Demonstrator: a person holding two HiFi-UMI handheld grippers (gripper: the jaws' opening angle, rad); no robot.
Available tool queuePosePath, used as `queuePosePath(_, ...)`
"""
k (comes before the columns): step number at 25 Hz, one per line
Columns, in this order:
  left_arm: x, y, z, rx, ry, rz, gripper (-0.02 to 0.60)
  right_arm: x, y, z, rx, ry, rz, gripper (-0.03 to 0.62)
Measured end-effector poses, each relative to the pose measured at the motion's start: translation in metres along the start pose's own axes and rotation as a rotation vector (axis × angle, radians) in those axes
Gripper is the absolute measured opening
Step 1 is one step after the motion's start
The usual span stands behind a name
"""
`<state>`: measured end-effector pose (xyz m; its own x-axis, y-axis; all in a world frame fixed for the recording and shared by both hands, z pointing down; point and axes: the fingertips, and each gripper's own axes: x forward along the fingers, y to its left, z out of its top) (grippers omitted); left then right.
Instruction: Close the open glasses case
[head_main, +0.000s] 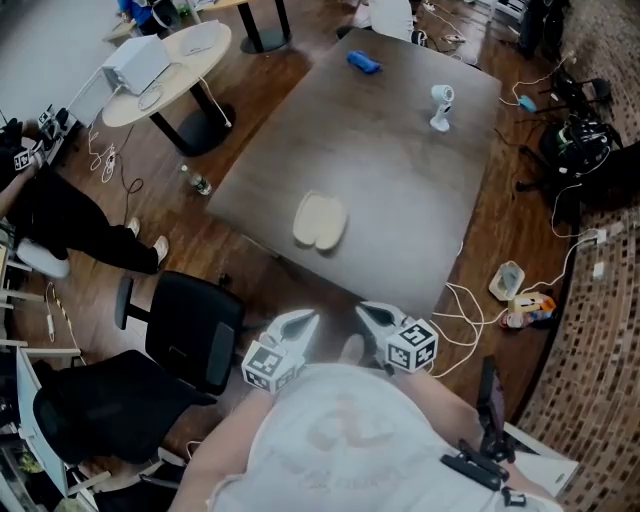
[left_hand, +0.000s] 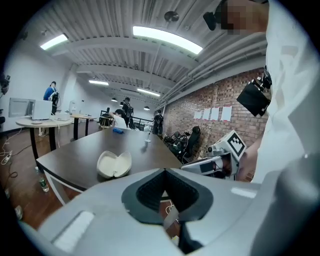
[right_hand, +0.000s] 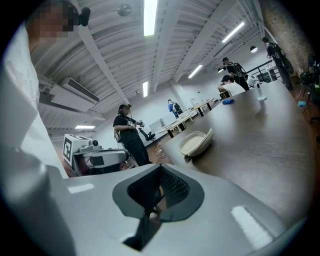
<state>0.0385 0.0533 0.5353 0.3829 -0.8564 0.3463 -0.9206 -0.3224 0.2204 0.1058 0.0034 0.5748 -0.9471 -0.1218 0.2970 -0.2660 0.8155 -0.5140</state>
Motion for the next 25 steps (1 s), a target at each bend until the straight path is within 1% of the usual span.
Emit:
queuePosePath(2,0.004,0.003,0.008,0.013,0.005,-0.002,0.006,0.003,-0.004,0.006,0.005,-0.010,-0.002,0.008)
queuePosePath(5,0.011,0.010,0.010,0.024,0.015,-0.029,0.006,0.009,-0.008,0.015,0.002,-0.030,-0.007,0.008)
queuePosePath(10,0.029,0.036,0.010,0.021,0.055,-0.075,0.006,0.021,-0.030,0.029,0.034,-0.064,-0.073,0.008)
queuePosePath(13,0.041,0.046,0.015,0.055,0.082,-0.126,0.006,0.028,-0.036,0.033,0.059,-0.069,-0.110,0.008)
queuePosePath(17,0.061,0.063,0.024,0.093,0.083,-0.213,0.006,0.040,-0.049,0.041,0.072,-0.062,-0.168,0.008)
queuePosePath(19,0.067,0.077,0.033,0.105,0.079,-0.240,0.006,0.049,-0.056,0.049,0.082,-0.066,-0.198,0.008)
queuePosePath(22,0.070,0.105,0.045,0.077,0.071,-0.248,0.006,0.069,-0.058,0.062,0.089,-0.075,-0.221,0.008)
queuePosePath(25,0.070,0.133,0.052,0.075,0.076,-0.266,0.006,0.088,-0.055,0.075,0.091,-0.085,-0.240,0.008)
